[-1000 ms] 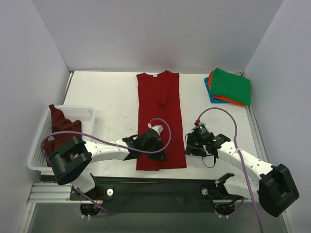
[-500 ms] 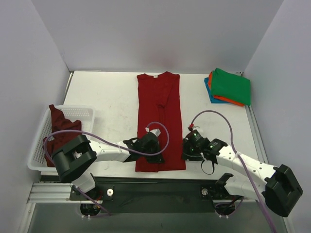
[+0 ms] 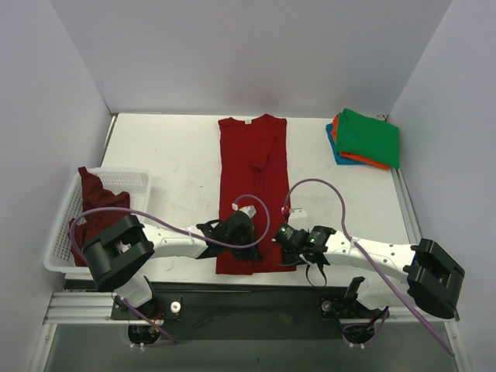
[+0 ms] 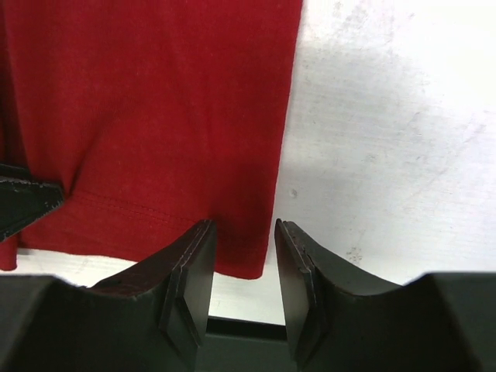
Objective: Fold and stack the t-shirts
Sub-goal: Rotate the tshirt 90 degrees
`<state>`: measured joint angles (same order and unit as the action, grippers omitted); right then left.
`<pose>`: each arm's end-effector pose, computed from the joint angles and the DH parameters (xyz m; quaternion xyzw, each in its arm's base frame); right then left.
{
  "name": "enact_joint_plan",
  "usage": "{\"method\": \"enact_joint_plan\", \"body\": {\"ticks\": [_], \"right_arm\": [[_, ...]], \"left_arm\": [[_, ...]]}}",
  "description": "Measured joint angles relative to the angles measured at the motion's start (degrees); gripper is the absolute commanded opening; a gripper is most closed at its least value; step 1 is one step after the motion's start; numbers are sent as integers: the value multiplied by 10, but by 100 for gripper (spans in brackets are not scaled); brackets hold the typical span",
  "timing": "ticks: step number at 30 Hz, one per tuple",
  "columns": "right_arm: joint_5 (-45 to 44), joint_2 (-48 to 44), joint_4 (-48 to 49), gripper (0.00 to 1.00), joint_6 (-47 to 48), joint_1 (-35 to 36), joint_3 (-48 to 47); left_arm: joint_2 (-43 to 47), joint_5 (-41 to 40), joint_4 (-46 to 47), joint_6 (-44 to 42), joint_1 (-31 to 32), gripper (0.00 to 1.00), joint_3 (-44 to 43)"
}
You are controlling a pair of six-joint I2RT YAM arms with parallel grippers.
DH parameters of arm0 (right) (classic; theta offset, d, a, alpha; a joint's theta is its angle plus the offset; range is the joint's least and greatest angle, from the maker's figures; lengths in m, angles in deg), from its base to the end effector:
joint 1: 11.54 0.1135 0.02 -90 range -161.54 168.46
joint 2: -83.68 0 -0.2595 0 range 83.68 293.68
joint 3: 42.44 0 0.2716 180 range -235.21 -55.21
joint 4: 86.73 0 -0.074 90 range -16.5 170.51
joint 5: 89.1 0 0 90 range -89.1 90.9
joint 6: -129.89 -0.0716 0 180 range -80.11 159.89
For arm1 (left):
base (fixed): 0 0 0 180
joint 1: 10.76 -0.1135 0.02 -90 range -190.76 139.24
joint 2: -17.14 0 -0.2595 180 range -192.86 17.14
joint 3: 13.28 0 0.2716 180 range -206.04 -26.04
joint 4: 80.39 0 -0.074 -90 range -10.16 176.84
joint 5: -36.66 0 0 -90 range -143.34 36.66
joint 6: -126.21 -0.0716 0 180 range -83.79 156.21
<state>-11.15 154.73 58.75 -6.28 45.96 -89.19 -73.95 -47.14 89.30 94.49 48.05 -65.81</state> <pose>0.1511 0.2094 0.1240 -0.0665 0.9560 0.1477 0.2446 0.1657 -0.2887 0.0943 0.0233 0.9348 -0.3256 0.1398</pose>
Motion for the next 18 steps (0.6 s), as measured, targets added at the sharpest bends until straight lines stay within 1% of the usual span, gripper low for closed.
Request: {"method": "enact_joint_plan", "body": {"ticks": [6, 7, 14, 18], "right_arm": [[-30, 2, -16, 35, -14, 23, -15], [-33, 3, -17, 33, -16, 26, -17], [-41, 35, -18, 28, -25, 37, -19], [-41, 39, -17, 19, -29, 37, -19]], "left_arm": [[0, 0, 0, 0, 0, 6, 0], [0, 0, 0, 0, 0, 6, 0], [0, 0, 0, 0, 0, 6, 0], [0, 0, 3, 0, 0, 6, 2]]}}
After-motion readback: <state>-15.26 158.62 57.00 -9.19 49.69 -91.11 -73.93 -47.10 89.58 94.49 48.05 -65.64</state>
